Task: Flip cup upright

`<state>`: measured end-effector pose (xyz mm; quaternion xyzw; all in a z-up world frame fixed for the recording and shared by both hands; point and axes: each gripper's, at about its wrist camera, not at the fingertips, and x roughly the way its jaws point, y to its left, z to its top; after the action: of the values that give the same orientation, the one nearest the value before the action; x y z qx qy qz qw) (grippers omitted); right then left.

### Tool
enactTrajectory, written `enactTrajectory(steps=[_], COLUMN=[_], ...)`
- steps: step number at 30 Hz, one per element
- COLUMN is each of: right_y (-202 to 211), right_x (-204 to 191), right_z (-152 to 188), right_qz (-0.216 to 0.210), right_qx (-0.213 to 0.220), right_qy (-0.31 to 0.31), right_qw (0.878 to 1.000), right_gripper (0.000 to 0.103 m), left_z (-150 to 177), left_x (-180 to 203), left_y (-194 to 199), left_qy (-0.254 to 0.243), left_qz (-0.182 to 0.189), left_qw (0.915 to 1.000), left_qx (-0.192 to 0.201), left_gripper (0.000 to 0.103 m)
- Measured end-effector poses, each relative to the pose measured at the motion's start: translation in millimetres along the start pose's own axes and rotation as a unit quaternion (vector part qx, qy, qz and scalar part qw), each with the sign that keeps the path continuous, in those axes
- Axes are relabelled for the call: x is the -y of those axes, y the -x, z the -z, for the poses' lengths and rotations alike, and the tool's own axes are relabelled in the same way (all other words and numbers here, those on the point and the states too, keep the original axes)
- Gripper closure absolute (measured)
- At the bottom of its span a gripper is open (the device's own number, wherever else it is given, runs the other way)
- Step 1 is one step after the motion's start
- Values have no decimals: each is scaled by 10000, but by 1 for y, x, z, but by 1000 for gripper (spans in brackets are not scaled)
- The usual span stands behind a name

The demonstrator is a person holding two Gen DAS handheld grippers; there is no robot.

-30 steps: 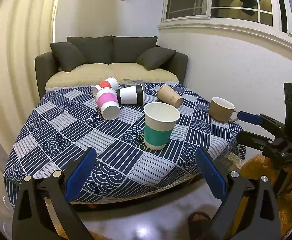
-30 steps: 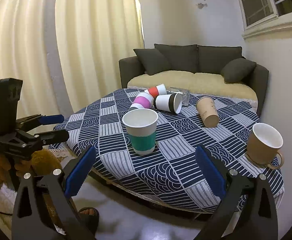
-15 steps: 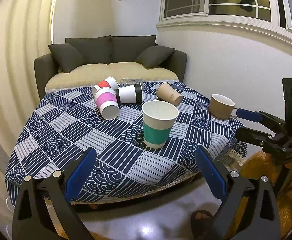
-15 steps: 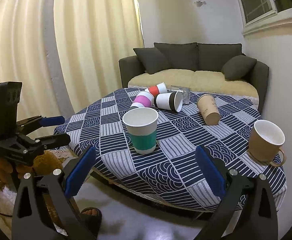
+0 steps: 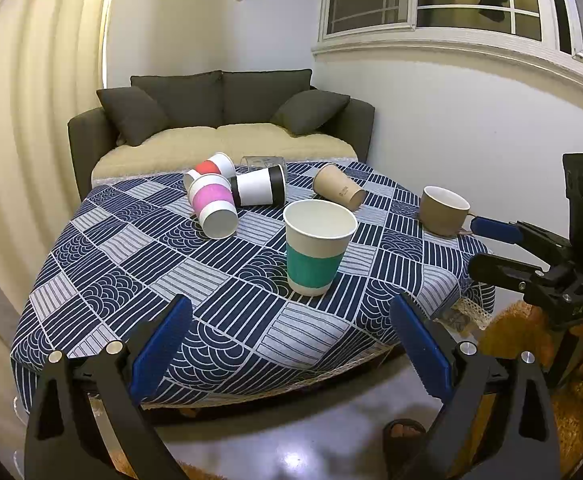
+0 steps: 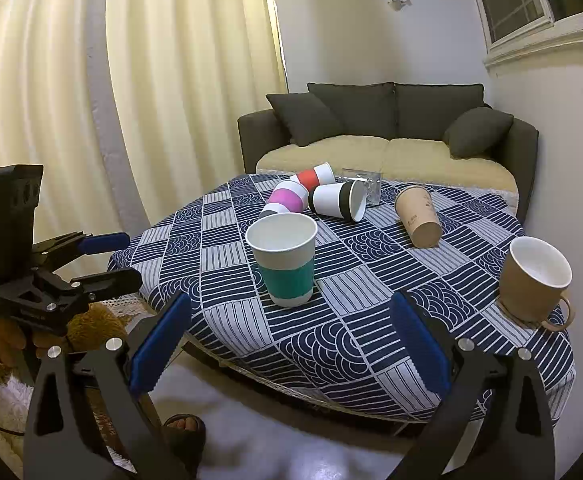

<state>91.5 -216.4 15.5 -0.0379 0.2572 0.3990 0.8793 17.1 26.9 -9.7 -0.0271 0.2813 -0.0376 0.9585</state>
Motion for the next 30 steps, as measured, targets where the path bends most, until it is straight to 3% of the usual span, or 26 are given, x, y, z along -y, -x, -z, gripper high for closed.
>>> enactTrajectory(steps=[30], right_y=[1], right_x=[0], right_z=[0], right_qz=[9], right_qx=[-25], right_qy=[-36], right_qw=[10000], right_gripper=[5], left_z=[-1], left_x=[1], left_y=[0], left_qy=[-45], left_qz=[-37], left_qw=[10000], left_qx=[-3], left_gripper=[6])
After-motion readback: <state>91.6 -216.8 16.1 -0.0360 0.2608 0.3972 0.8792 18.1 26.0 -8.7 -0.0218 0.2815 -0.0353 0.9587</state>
